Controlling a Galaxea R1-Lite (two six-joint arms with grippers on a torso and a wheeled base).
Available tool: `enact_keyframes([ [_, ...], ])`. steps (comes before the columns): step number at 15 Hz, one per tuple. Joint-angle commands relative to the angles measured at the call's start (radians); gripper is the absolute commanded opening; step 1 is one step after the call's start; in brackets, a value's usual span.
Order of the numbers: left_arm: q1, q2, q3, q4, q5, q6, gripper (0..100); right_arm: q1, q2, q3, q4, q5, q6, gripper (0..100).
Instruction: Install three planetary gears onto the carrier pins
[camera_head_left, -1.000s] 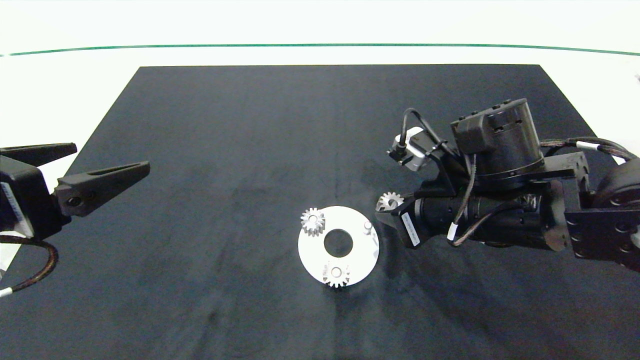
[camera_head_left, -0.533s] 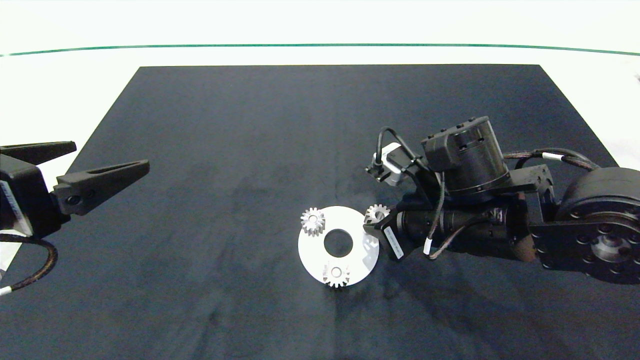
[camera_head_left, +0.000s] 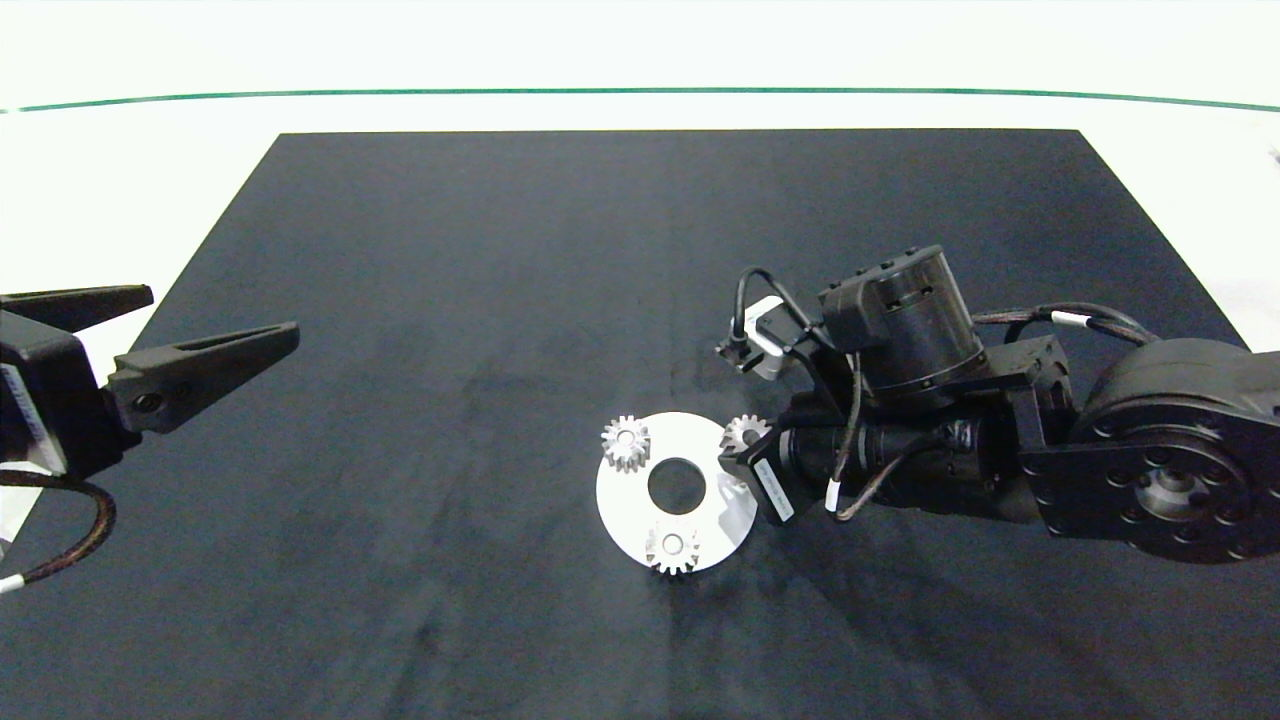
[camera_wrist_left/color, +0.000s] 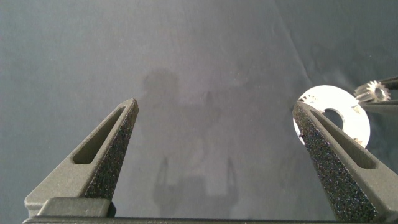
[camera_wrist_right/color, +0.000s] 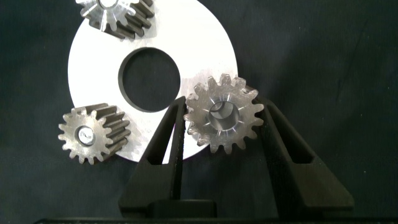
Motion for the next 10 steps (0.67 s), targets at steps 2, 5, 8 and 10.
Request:
enact_keyframes([
  [2,0.0,0.002,-0.001,0.0,-0.008,0.0,100,0.015,0.034,-0.032,0.003,-0.003,-0.001,19],
  [5,0.0,0.002,0.001,0.0,-0.008,0.0,100,0.038,0.043,-0.03,0.006,-0.016,-0.001,19],
  [8,0.002,0.002,0.001,0.0,-0.008,0.0,100,0.042,0.042,-0.029,0.006,-0.022,-0.001,19],
  [10,0.0,0.002,0.001,0.0,-0.008,0.0,100,0.041,0.037,-0.016,0.011,-0.023,-0.001,19],
])
